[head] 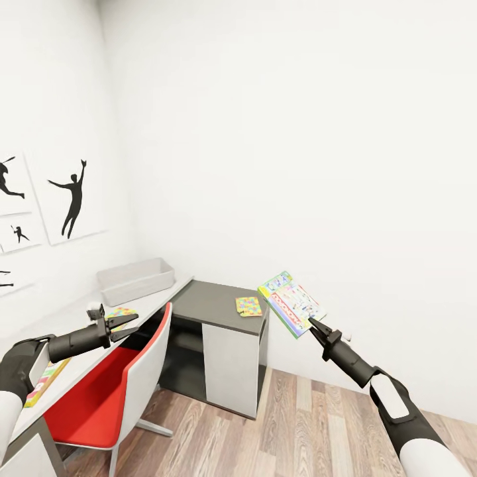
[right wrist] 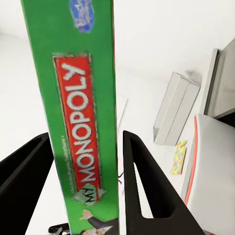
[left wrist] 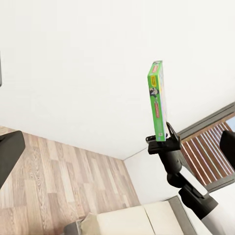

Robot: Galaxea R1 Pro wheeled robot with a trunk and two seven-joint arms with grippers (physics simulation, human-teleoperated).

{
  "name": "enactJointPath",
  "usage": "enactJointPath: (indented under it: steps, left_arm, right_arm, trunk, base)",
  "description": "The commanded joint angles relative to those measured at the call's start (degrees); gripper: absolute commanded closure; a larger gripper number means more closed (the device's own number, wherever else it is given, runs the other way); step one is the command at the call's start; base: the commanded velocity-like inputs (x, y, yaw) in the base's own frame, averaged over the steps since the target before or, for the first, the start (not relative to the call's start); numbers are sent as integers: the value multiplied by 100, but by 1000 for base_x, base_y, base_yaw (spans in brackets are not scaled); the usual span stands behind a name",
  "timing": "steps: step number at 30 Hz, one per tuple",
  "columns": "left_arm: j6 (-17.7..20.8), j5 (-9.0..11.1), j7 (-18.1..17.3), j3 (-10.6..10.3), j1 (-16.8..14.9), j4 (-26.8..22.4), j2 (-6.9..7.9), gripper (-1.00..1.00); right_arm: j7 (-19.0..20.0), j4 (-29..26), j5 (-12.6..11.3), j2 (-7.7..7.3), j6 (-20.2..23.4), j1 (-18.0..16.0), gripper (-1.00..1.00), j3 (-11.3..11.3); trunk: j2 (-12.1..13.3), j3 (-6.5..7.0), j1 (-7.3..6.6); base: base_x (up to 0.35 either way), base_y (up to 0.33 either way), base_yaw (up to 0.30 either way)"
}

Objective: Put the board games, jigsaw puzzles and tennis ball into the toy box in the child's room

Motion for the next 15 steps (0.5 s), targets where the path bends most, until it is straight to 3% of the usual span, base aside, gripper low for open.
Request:
enactJointPath:
  steps: [1,15]
  left_arm:
    - [60,2,-17,3,-2,1,0,-100]
    - [60,1,-9,3,-2,2,0,-100]
  right_arm:
    - [5,3,-17,1,35,-2,100,-10]
    - [11,3,-10,1,35,-2,100,-11]
  trunk:
    - [-4,-2,2]
    - [-4,-2,2]
  base:
    - [0,0,1]
    - [0,0,0]
